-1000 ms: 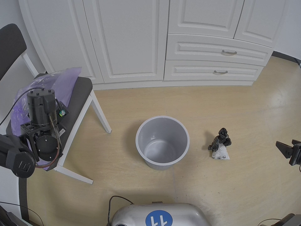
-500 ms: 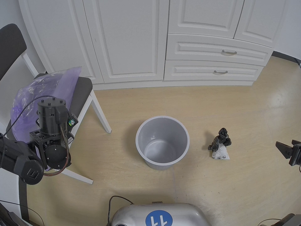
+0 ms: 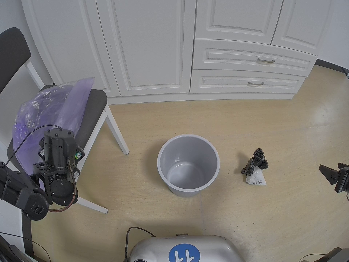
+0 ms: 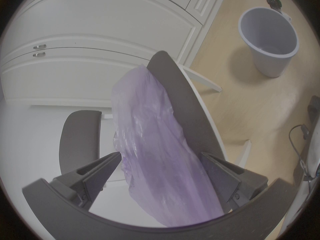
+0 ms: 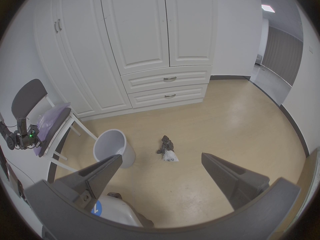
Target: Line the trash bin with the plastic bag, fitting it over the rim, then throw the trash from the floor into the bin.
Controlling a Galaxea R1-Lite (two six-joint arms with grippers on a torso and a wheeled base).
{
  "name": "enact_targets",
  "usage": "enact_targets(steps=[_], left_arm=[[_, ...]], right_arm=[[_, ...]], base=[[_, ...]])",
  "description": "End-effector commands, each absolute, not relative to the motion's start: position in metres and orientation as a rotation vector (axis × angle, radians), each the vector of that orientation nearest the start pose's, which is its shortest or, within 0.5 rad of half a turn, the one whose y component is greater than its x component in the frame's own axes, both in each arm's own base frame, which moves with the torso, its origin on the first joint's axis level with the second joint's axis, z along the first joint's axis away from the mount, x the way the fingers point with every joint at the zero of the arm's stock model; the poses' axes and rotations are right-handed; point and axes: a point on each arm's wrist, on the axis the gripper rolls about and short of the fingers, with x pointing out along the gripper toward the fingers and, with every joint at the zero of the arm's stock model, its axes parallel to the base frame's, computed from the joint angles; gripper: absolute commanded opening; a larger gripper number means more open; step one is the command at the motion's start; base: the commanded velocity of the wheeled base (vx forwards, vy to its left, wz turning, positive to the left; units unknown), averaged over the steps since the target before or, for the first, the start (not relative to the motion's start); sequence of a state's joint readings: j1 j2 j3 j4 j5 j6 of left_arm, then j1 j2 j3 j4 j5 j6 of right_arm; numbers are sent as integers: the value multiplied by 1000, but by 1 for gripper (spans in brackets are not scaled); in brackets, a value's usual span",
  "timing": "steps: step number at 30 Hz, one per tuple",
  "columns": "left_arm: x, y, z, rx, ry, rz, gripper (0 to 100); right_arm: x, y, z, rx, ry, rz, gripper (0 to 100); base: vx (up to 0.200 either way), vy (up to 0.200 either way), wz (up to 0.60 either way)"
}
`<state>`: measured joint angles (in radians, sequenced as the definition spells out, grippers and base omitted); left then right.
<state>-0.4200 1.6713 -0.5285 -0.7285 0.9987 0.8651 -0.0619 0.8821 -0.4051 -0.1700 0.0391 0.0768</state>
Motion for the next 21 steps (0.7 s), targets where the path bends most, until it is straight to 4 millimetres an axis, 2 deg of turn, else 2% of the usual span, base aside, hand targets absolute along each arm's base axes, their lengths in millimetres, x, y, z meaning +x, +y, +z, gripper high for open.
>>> enact_targets(steps=[1,10,14,21], left_arm=[[240,-79,129,1111,588,422,100],[237,-69,132,1097,596,451,100],[236,-63,156,1090,551,494,100],[227,-48,175,1101,540,551,100]], right_arm=[[98,-5,187,92,310,-33,100],[97,-5,187,92,310,-33,100],[97,-5,187,92,309,-33,100],[97,-5,188,92,307,-36,100]], base=[[0,0,0],[0,0,0],[0,0,0],[0,0,0]])
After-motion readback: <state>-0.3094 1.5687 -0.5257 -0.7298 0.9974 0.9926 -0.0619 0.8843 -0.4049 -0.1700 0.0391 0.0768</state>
